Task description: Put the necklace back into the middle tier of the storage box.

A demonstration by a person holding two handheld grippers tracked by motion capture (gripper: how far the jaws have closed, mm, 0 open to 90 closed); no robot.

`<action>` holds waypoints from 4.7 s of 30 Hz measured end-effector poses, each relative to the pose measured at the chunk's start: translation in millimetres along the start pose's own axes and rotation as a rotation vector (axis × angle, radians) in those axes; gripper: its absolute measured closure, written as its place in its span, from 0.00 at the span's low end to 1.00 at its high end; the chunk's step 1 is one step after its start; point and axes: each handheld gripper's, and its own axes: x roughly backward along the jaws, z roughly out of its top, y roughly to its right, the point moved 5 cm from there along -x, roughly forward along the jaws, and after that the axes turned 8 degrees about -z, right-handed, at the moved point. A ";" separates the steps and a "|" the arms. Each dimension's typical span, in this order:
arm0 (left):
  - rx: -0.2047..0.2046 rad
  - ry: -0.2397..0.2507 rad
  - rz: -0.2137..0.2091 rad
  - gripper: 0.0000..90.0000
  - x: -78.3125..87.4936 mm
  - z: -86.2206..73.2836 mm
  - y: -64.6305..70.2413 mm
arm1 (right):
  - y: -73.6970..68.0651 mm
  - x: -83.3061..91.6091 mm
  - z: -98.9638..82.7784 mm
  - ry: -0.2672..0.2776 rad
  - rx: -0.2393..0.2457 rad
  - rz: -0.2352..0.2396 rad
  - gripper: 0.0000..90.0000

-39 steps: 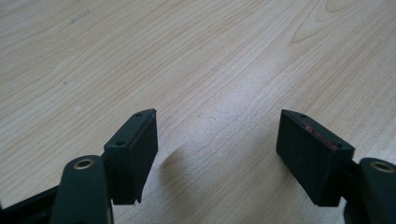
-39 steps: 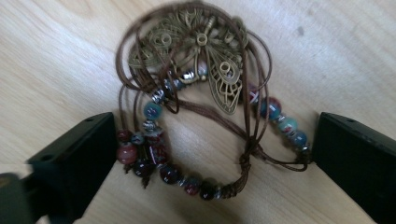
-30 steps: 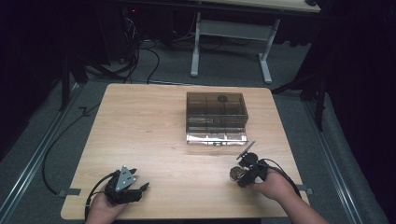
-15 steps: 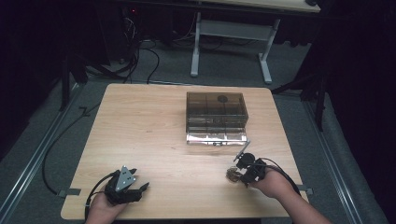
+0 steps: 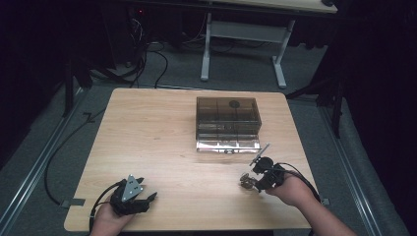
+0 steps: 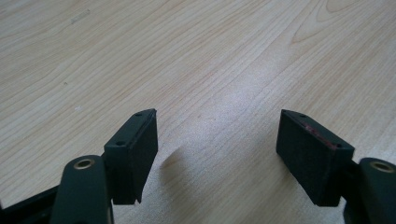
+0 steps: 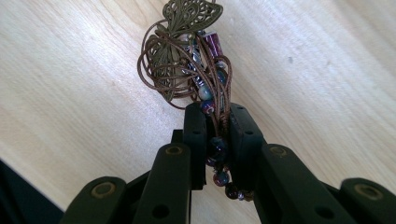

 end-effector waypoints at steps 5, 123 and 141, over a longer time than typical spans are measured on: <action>-0.001 0.000 0.002 0.33 0.0 0.0 0.4 | 5.3 12.1 2.6 0.009 0.004 -0.002 0.88; -0.021 -0.002 -0.002 0.32 0.5 -0.1 2.0 | 61.7 14.8 129.8 0.058 -0.218 -0.005 0.78; -0.013 -0.002 -0.003 0.32 0.4 0.0 1.6 | 45.7 -1.9 159.7 0.108 -0.154 -0.073 0.97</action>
